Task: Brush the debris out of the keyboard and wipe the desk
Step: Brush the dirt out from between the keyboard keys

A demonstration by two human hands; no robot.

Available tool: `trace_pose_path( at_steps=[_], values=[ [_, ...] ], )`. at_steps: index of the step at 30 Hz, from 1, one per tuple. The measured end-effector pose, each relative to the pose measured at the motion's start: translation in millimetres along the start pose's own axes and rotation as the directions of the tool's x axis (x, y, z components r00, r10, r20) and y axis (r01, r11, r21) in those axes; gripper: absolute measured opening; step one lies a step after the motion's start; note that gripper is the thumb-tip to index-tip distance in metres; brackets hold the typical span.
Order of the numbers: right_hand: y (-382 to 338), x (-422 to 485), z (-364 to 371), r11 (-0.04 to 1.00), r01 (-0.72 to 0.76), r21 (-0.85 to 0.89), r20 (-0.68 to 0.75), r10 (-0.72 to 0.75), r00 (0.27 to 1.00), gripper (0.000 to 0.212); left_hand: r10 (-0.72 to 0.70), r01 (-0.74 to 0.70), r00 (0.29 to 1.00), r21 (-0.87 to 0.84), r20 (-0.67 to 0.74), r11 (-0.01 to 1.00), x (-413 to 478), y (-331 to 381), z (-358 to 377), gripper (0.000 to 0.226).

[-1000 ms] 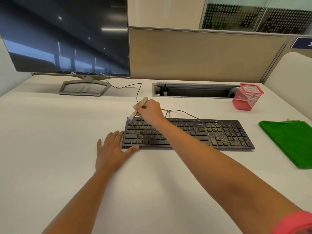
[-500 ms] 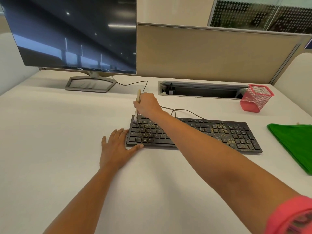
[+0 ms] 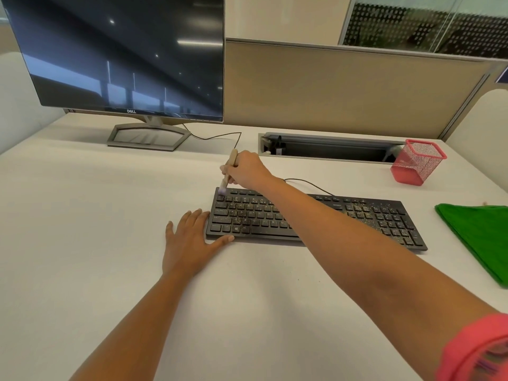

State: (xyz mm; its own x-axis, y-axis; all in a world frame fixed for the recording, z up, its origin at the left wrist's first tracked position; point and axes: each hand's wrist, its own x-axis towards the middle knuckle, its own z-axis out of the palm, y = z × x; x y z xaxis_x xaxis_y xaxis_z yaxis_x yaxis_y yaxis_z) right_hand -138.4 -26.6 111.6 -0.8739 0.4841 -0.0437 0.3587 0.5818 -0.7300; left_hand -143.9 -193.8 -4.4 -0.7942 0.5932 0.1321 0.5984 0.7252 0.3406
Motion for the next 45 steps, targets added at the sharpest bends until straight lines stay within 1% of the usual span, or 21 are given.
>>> trace_pose_path(
  at_steps=[2, 3, 6, 8, 9, 12, 15, 17, 19, 22, 24, 27, 29, 32, 36, 39, 42, 44, 45],
  values=[
    [0, -2, 0, 0.999, 0.004, -0.032, 0.066, -0.002, 0.998, 0.026, 0.003, -0.003, 1.0, -0.004, 0.004, 1.0, 0, 0, 0, 0.108],
    [0, -1, -1, 1.0, 0.003, -0.023, 0.075, -0.001, 0.997, 0.024, 0.005, -0.005, 1.0, -0.003, 0.002, 1.0, 0, 0, 0, 0.108],
    [-5, 3, -3, 0.999, 0.012, 0.048, -0.001, -0.012, 1.0, 0.025, 0.011, -0.011, 1.0, -0.017, -0.008, 1.0, 0, 0, -1, 0.107],
    [-6, 4, 0, 0.999, 0.034, 0.041, -0.047, -0.032, 0.998, 0.029, 0.014, -0.014, 1.0, -0.025, -0.012, 1.0, 0, 0, 0, 0.106],
    [-6, 4, 2, 0.999, 0.038, 0.031, -0.041, -0.037, 0.998, 0.03, 0.014, -0.014, 1.0, -0.023, -0.012, 1.0, 0, 0, 0, 0.106],
    [-8, 1, 4, 0.997, 0.067, -0.038, 0.079, -0.064, 0.995, 0.029, 0.014, -0.015, 1.0, -0.025, -0.011, 1.0, 0, -1, 0, 0.105],
    [-15, -1, -2, 0.988, 0.122, -0.099, 0.258, -0.092, 0.962, 0.027, 0.018, -0.018, 1.0, -0.017, -0.01, 1.0, 0, 0, -1, 0.105],
    [-21, 0, -7, 0.985, 0.121, -0.121, 0.323, -0.076, 0.943, 0.027, 0.02, -0.02, 1.0, -0.016, -0.014, 1.0, 0, 0, -1, 0.104],
    [-27, 3, -9, 0.986, 0.104, -0.128, 0.285, -0.064, 0.956, 0.026, 0.019, -0.019, 1.0, -0.016, -0.017, 1.0, 0, 0, 0, 0.104],
    [-28, 9, -4, 0.986, 0.105, -0.13, 0.104, -0.091, 0.99, 0.026, 0.015, -0.015, 1.0, -0.017, -0.016, 1.0, 0, 0, 0, 0.105],
    [-26, 11, 1, 0.986, 0.105, -0.133, -0.01, -0.108, 0.994, 0.027, 0.011, -0.011, 1.0, -0.018, -0.009, 1.0, 0, 0, 0, 0.106],
    [-21, 11, 9, 0.985, 0.106, -0.138, -0.085, -0.119, 0.989, 0.028, 0.002, -0.003, 1.0, -0.025, -0.006, 1.0, 0, 0, 0, 0.106],
    [-18, 10, 12, 0.981, 0.12, -0.151, -0.091, -0.135, 0.987, 0.028, -0.001, 0.001, 1.0, -0.019, -0.003, 1.0, 0, -1, 1, 0.106],
    [-18, 7, 14, 0.972, 0.134, -0.193, -0.057, -0.147, 0.987, 0.029, 0.0, 0.0, 1.0, -0.01, 0.007, 1.0, 0, 0, 1, 0.106],
    [-22, 6, 11, 0.96, 0.132, -0.245, 0.045, -0.124, 0.991, 0.033, 0.006, -0.006, 1.0, -0.002, -0.003, 1.0, 0, 0, 1, 0.105],
    [-24, 5, 5, 0.961, 0.113, -0.251, 0.103, -0.09, 0.991, 0.03, 0.005, -0.005, 1.0, -0.011, -0.005, 1.0, 0, 0, 0, 0.105],
    [-22, 7, -1, 0.961, 0.086, -0.263, 0.031, -0.081, 0.996, 0.026, 0.0, 0.0, 1.0, 0.001, 0.008, 1.0, 0, 0, 0, 0.106],
    [-18, 8, -2, 0.976, 0.076, -0.206, -0.028, -0.084, 0.996, 0.029, 0.0, 0.0, 1.0, -0.002, 0.006, 1.0, 0, 0, 0, 0.106],
    [-16, 7, -3, 0.984, 0.074, -0.163, -0.032, -0.08, 0.996, 0.029, 0.001, -0.001, 1.0, -0.003, 0.004, 1.0, 0, 0, 0, 0.106]
  ],
)
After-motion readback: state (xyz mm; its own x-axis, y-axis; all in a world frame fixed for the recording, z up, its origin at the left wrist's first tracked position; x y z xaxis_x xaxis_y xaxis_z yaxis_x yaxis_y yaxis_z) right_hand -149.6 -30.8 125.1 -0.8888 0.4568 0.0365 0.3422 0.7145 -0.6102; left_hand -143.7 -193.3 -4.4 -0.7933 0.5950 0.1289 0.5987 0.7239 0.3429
